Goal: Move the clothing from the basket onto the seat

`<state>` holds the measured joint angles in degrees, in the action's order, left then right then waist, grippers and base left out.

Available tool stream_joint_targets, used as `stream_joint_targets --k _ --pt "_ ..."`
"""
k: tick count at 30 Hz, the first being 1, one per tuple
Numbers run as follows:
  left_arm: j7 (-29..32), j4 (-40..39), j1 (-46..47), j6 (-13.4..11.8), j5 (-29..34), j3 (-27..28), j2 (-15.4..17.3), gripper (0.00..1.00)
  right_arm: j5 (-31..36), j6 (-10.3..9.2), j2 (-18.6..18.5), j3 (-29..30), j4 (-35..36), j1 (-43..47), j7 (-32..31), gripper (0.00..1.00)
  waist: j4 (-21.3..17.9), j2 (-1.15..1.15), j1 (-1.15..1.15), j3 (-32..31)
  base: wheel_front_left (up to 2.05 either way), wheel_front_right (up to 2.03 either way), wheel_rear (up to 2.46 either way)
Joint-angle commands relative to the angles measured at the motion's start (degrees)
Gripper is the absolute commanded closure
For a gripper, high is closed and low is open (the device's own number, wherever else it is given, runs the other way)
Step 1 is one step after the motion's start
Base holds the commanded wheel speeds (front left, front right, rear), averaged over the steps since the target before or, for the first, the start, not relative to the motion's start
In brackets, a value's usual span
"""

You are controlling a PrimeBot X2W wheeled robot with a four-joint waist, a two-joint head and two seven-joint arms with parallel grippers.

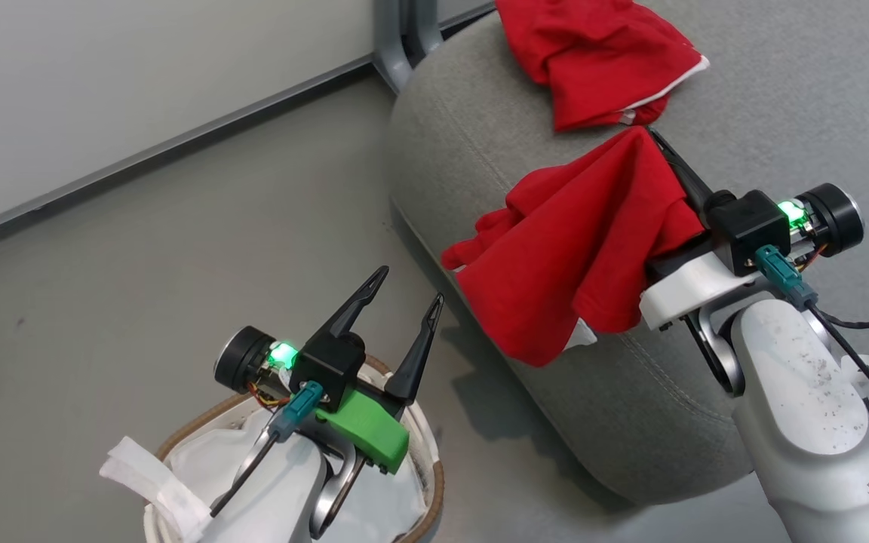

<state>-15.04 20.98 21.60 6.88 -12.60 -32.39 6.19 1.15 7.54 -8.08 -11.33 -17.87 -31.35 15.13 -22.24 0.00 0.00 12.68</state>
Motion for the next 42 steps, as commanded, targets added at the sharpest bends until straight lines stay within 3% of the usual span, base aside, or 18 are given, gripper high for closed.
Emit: stream_joint_targets --k 1,9,21,26,34,38,42 --pt "-0.2 0.4 1.0 0.2 0.6 -0.1 0.5 0.00 -0.1 -0.09 0.5 0.5 0.4 0.9 0.0 1.00 -5.8 0.00 0.00 4.3 0.00 0.00 0.00" --pt "-0.2 1.2 2.2 0.5 1.0 -1.8 1.2 0.00 0.0 -0.09 1.7 2.8 0.8 2.3 0.0 1.00 -6.8 0.00 0.00 6.6 0.00 0.00 0.00" --pt "-0.2 1.4 5.1 0.7 1.2 -3.7 1.0 0.00 3.1 -0.10 0.1 7.6 1.5 -9.6 0.0 1.00 -0.1 0.00 0.00 11.0 0.00 0.00 0.00" --pt "-0.2 0.8 6.2 0.7 1.2 -4.2 0.5 0.00 4.0 -0.10 -4.5 10.5 2.1 -19.2 0.0 1.00 4.1 0.00 0.00 12.9 0.00 0.00 0.00" --pt "-0.2 0.3 7.7 0.7 1.4 -4.9 -0.5 0.00 3.0 -0.10 -17.3 10.7 -1.5 -34.8 -4.1 1.00 10.0 0.00 0.00 16.9 0.00 0.00 0.00" --pt "-0.2 -0.1 8.7 0.7 1.7 -5.3 -0.8 0.00 4.0 -0.10 -23.4 10.8 -3.9 -39.5 -7.8 1.00 12.3 0.00 0.00 19.4 0.00 0.00 0.00" --pt "-0.2 -0.7 10.1 0.7 2.1 -5.8 -1.1 0.00 3.8 -0.10 -27.1 13.3 -7.4 -41.5 -9.5 1.00 14.6 0.00 0.00 21.8 0.00 0.00 0.00"
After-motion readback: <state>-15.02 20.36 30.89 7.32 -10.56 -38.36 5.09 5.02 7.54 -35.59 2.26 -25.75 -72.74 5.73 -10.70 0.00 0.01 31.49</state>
